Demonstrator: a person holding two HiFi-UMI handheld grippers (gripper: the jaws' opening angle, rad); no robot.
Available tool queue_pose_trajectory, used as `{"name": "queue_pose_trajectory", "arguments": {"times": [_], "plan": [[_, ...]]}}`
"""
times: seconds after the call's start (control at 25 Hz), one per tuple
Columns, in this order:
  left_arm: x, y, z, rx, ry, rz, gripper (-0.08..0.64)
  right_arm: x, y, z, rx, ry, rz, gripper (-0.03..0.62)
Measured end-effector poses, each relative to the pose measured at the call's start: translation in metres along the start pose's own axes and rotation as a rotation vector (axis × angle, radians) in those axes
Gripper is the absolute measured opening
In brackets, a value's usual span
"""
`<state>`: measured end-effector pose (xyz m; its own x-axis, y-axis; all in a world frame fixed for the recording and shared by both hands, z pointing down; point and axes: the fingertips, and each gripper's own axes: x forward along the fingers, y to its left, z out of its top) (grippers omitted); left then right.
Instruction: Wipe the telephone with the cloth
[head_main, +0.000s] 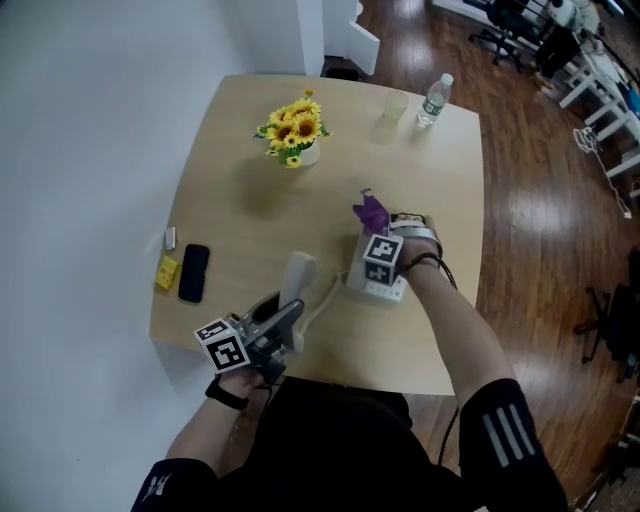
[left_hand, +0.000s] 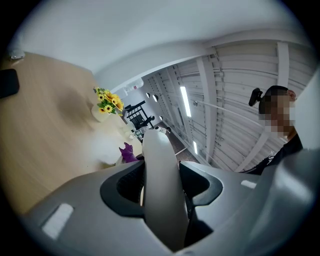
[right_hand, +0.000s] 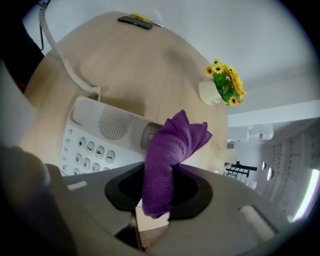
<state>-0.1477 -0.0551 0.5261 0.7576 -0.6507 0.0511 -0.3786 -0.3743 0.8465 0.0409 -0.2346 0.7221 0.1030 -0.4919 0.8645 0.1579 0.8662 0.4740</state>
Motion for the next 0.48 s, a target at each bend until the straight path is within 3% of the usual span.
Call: {"name": "queue_pose_trajectory", "arguments": {"times": [0.12, 0.48], "plan": [[0.001, 0.003, 0.002, -0.003, 0.005, -0.002, 0.207, -0.008, 0.025, 0.014, -0.078, -0.02, 0.021, 0.117], [0.022, -0.003, 0.003, 0.003, 0.027, -0.048, 0.207, -0.032, 0.096, 0.044, -0.156, -0.061, 0.079, 0.115]]}}
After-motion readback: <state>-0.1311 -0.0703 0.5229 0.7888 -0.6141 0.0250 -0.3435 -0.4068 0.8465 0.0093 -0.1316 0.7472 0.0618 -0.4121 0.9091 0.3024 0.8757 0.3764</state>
